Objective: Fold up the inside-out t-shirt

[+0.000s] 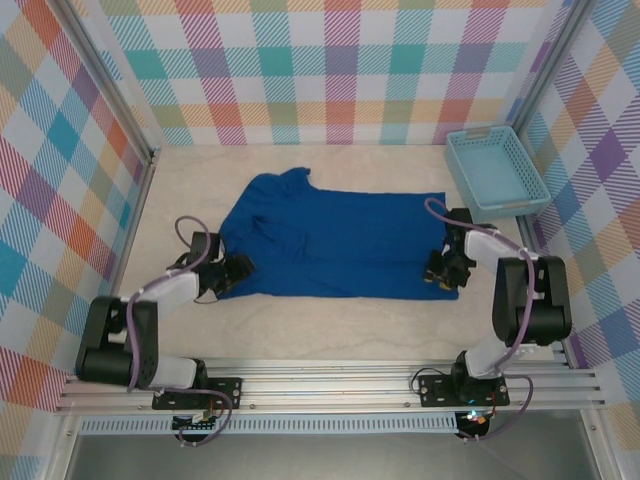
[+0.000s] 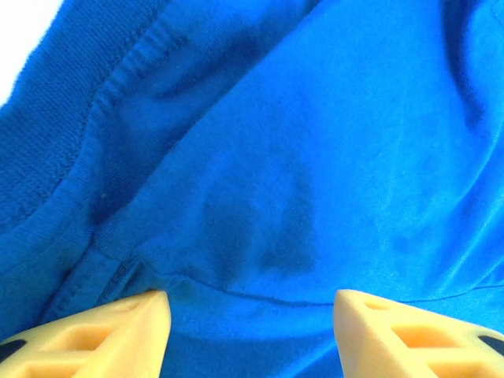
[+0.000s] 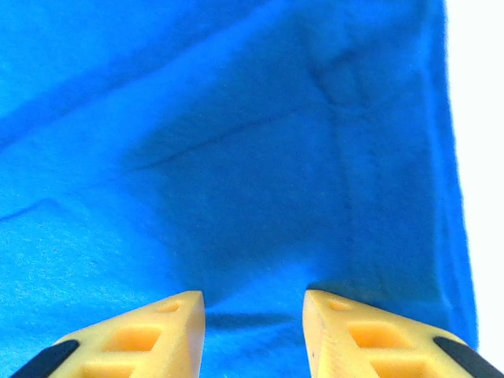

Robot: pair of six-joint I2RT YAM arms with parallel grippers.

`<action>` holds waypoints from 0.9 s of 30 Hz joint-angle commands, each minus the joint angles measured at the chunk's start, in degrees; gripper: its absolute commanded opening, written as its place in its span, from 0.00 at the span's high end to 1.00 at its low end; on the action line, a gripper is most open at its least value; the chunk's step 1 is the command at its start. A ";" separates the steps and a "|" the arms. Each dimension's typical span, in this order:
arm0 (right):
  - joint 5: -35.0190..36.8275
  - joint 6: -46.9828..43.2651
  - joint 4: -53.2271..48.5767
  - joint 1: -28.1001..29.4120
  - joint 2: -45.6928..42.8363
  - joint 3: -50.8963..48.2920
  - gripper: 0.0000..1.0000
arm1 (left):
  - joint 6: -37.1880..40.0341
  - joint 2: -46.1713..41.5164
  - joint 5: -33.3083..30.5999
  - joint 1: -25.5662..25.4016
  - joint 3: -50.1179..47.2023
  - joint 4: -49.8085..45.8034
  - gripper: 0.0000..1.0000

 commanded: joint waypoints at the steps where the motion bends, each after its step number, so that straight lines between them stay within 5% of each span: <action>1: 1.87 1.41 -4.42 -0.24 -4.60 -2.18 0.61 | -3.65 -7.70 -1.85 -1.52 -3.01 -11.80 0.42; 6: -0.54 -0.25 -0.05 0.64 -10.19 0.70 0.57 | -0.15 -12.26 -3.19 -2.70 4.37 -10.85 0.41; 14: -3.42 -0.78 2.45 2.99 -6.18 5.38 0.55 | 3.42 10.77 3.85 -3.87 18.46 1.37 0.50; 27: -4.86 -0.51 3.54 3.71 -7.10 5.96 0.55 | 2.42 31.96 3.36 -6.15 33.43 3.07 0.58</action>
